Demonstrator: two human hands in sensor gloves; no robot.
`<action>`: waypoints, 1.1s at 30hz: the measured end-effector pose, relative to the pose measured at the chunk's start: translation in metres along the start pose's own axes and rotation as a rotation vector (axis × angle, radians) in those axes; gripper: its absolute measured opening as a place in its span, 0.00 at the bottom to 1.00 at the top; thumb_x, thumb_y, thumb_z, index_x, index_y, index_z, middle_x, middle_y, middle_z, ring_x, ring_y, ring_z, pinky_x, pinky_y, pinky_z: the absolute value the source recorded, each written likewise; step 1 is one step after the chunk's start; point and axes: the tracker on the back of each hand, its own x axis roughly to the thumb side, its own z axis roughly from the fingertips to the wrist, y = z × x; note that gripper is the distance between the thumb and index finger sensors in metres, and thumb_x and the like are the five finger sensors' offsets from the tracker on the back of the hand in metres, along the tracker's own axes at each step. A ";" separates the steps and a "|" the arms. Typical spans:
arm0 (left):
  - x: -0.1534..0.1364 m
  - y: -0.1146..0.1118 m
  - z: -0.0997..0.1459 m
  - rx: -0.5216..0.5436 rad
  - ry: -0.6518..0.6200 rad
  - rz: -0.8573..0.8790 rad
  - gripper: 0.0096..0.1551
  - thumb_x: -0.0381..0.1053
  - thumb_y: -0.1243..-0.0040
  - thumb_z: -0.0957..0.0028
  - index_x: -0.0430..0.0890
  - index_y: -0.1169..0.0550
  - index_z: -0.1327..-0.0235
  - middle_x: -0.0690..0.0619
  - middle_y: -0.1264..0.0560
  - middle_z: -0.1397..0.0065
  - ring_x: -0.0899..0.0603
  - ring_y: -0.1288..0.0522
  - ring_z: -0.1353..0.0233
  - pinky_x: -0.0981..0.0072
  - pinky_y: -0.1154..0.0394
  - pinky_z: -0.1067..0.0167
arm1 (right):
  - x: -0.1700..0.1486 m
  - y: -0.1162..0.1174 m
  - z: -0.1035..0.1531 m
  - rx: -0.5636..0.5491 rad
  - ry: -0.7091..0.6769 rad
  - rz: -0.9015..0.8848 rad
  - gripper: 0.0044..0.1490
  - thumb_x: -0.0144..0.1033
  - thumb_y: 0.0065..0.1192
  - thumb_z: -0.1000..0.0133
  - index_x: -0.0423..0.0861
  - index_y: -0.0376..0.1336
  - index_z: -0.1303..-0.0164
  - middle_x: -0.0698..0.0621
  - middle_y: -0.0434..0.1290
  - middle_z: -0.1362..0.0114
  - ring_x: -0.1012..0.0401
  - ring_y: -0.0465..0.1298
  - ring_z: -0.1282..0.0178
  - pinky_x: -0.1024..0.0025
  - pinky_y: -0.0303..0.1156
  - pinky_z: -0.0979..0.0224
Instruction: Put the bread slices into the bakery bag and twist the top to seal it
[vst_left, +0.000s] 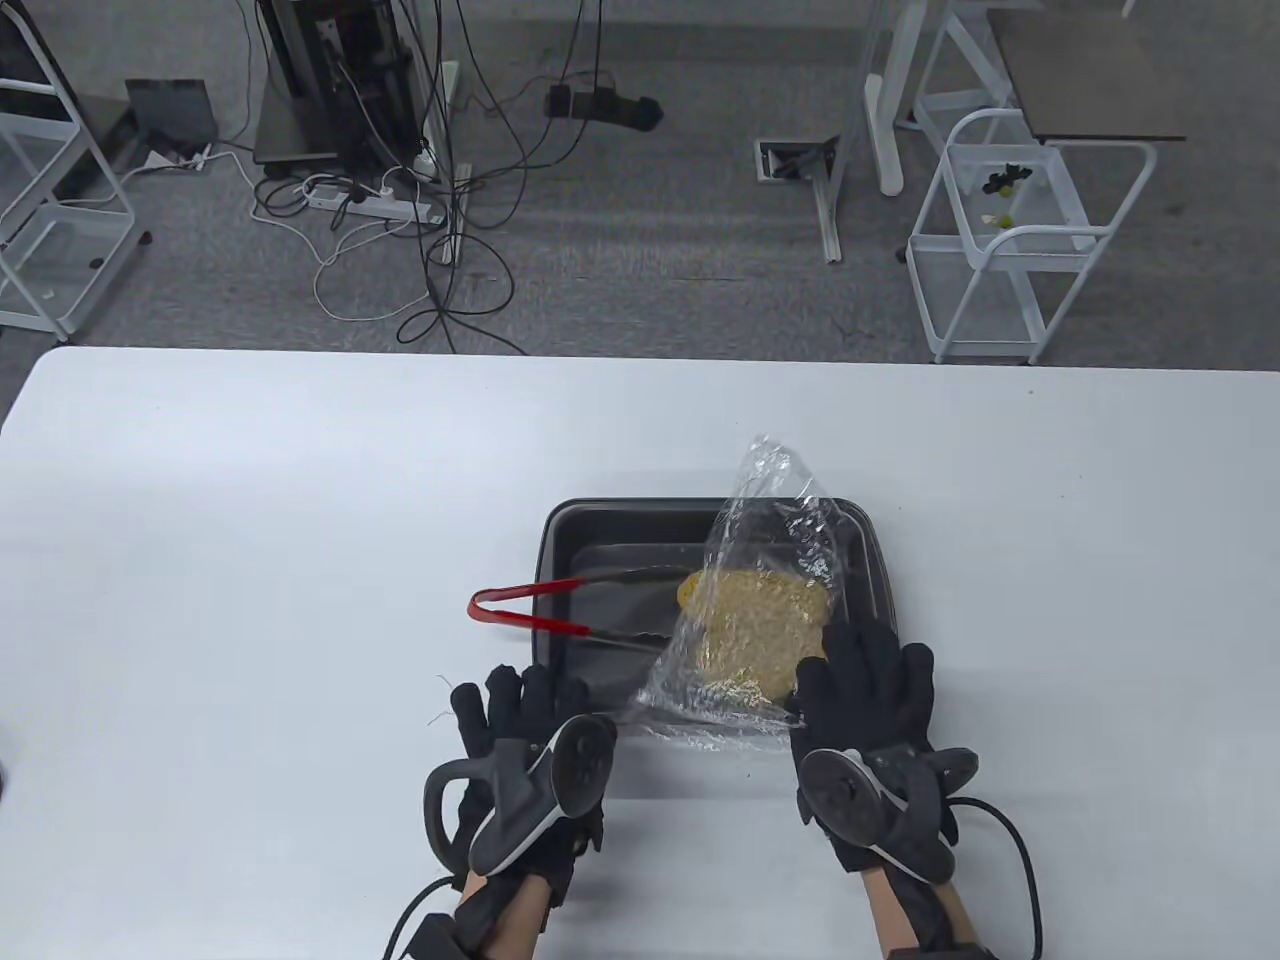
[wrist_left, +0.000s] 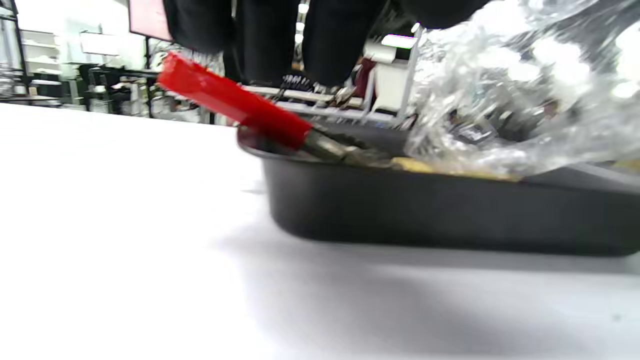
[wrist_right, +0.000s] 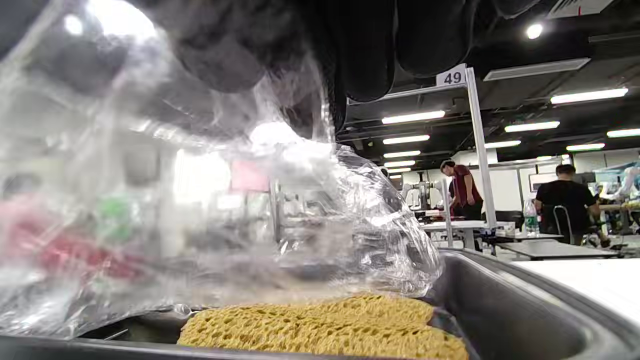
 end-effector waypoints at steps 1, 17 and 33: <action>-0.001 0.000 0.000 0.028 -0.025 0.031 0.36 0.65 0.50 0.46 0.49 0.24 0.29 0.40 0.29 0.20 0.28 0.36 0.19 0.27 0.51 0.22 | 0.000 -0.003 0.000 -0.023 0.006 -0.005 0.29 0.40 0.68 0.50 0.34 0.79 0.50 0.34 0.71 0.25 0.30 0.64 0.24 0.26 0.51 0.26; -0.005 0.001 -0.001 0.010 -0.050 0.021 0.38 0.67 0.49 0.46 0.51 0.29 0.24 0.41 0.34 0.17 0.28 0.40 0.16 0.26 0.54 0.21 | 0.019 -0.087 -0.060 -0.105 0.017 0.553 0.26 0.39 0.72 0.51 0.31 0.81 0.59 0.37 0.74 0.26 0.33 0.67 0.24 0.27 0.51 0.24; -0.003 -0.004 -0.004 -0.050 -0.075 -0.030 0.56 0.73 0.35 0.56 0.51 0.41 0.19 0.42 0.42 0.13 0.28 0.46 0.14 0.25 0.57 0.21 | -0.082 -0.048 -0.061 0.247 0.522 0.632 0.25 0.37 0.73 0.51 0.27 0.81 0.68 0.35 0.76 0.29 0.32 0.69 0.26 0.28 0.53 0.25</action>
